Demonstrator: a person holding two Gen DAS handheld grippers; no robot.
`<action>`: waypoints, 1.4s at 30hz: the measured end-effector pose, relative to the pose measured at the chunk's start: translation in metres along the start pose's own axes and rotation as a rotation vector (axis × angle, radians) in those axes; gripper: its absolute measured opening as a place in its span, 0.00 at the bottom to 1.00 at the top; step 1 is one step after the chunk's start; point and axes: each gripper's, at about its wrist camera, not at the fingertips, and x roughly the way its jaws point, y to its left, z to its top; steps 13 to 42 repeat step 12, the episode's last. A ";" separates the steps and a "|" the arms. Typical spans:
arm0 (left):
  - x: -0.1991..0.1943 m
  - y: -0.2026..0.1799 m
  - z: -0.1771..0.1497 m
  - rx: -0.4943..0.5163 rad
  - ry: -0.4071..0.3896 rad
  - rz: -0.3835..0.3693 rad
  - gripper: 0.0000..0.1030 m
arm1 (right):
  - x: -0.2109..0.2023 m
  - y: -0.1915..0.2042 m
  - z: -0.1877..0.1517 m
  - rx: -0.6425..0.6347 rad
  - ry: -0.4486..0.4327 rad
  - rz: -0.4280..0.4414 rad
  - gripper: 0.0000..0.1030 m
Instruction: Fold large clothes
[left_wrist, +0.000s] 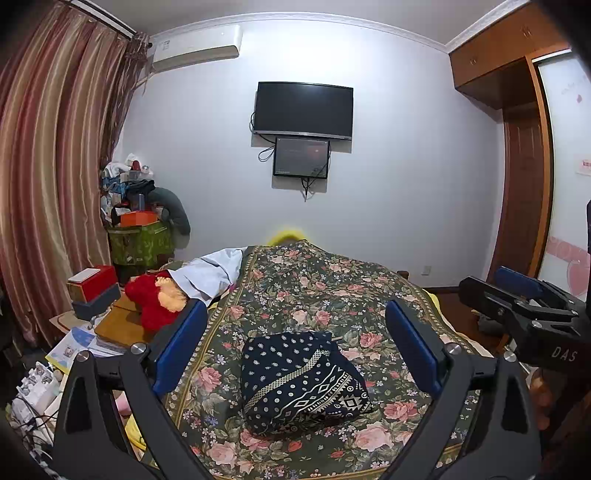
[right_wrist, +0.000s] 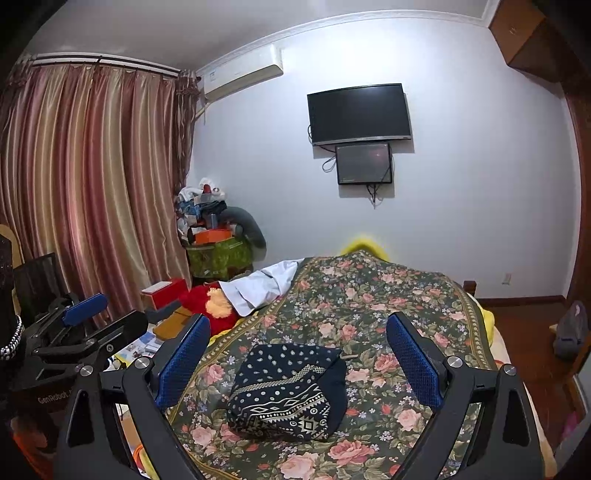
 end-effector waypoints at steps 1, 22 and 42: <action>0.000 0.000 0.000 0.000 0.000 -0.001 0.95 | 0.000 0.000 0.000 0.000 0.000 -0.001 0.93; 0.000 0.002 0.000 0.001 -0.002 -0.007 0.95 | -0.001 -0.001 0.001 0.006 0.001 -0.003 0.93; 0.000 0.002 0.000 0.001 -0.002 -0.007 0.95 | -0.001 -0.001 0.001 0.006 0.001 -0.003 0.93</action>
